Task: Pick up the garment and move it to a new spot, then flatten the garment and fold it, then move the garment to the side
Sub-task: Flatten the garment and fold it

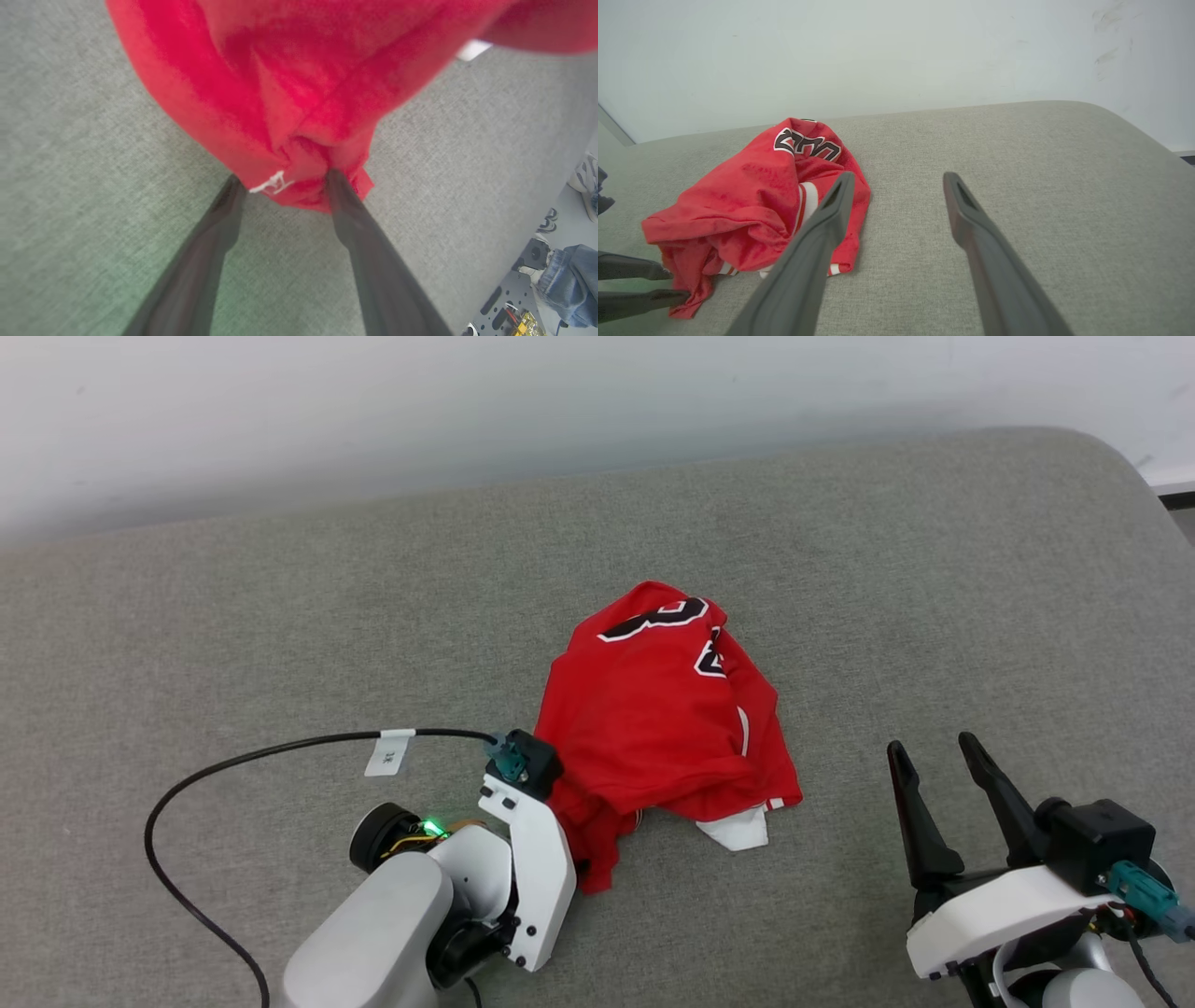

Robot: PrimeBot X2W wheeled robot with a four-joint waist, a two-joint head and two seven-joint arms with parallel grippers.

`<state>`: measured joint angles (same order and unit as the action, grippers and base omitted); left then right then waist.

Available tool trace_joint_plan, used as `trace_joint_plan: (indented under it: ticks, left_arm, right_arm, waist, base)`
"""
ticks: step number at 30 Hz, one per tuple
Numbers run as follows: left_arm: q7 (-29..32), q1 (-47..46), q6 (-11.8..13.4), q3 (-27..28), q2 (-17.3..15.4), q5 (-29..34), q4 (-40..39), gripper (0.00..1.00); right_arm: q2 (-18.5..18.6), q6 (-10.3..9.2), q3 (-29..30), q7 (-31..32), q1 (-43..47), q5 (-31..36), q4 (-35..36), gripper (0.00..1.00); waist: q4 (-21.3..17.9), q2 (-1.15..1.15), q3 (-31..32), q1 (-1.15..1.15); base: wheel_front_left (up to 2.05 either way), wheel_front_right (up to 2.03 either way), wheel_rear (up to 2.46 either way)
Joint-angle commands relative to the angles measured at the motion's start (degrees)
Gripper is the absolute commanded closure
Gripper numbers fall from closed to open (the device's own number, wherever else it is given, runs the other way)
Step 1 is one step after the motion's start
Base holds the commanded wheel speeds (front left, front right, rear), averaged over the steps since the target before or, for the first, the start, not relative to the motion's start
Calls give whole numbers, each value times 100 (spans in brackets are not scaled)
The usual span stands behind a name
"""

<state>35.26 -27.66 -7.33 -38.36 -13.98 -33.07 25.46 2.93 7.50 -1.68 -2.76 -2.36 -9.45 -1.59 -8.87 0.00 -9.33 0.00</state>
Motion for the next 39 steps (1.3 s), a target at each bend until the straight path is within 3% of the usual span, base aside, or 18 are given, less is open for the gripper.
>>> trace_joint_plan:
  ticks: [1, 7, 12, 20, 24, 28, 29, 30, 31, 39]
  left_arm:
    - [11, 152, -10, -120, -15, -1, 163, 100]
    - [-801, -186, 147, 171, -140, 169, -112, 100]
    - [-1265, 111, 574, 595, -572, 249, -674, 100]
    - [-1187, 1921, 1530, 1237, -1368, -127, -1811, 100]
    - [-1127, 2947, 1974, 1463, -1470, -431, -2060, 100]
    - [-1105, 3711, 2203, 1594, -1411, -743, -2043, 100]
    - [-1132, 3827, 2212, 1594, -1370, -789, -2034, 82]
    - [-1172, 3909, 2205, 1571, -1346, -795, -2049, 17]
    - [-1246, 3941, 2190, 1563, -1294, -797, -2087, 0]
    - [-2293, 3539, 2174, 1642, -1105, -353, -2503, 0]
  right_arm:
    - [-4, -2, 9, -31, -65, -17, -14, 0]
    - [-5, -2, 243, -4, 81, 37, 23, 0]
    - [-3, -2, 353, 63, 196, 85, 99, 0]
    - [-3, -2, 466, 209, 408, 111, 261, 0]
    - [-3, -2, 465, 257, 496, 126, 319, 0]
    - [-3, -2, 464, 311, 583, 129, 374, 0]
    - [-3, -2, 478, 318, 607, 141, 388, 0]
    - [-3, -2, 485, 332, 637, 149, 406, 0]
    - [-3, -2, 499, 356, 661, 155, 423, 0]
    - [-3, -2, 558, 512, 846, 202, 563, 0]
  waist:
    - [10, 0, 35, 0]
    - [328, 0, 225, 0]
    - [697, 0, 437, 0]
    - [1048, 0, 641, 0]
    - [1050, 0, 697, 0]
    - [988, 0, 769, 0]
    - [974, 0, 798, 0]
    - [962, 0, 825, 0]
    - [953, 0, 856, 0]
    - [932, 0, 1126, 0]
  base:
    - [0, 0, 0]
    - [0, 0, 0]
    - [0, 0, 0]
    - [0, 0, 0]
    - [0, 0, 0]
    - [0, 0, 0]
    - [0, 0, 0]
    - [0, 0, 0]
    - [0, 0, 0]
    - [0, 0, 0]
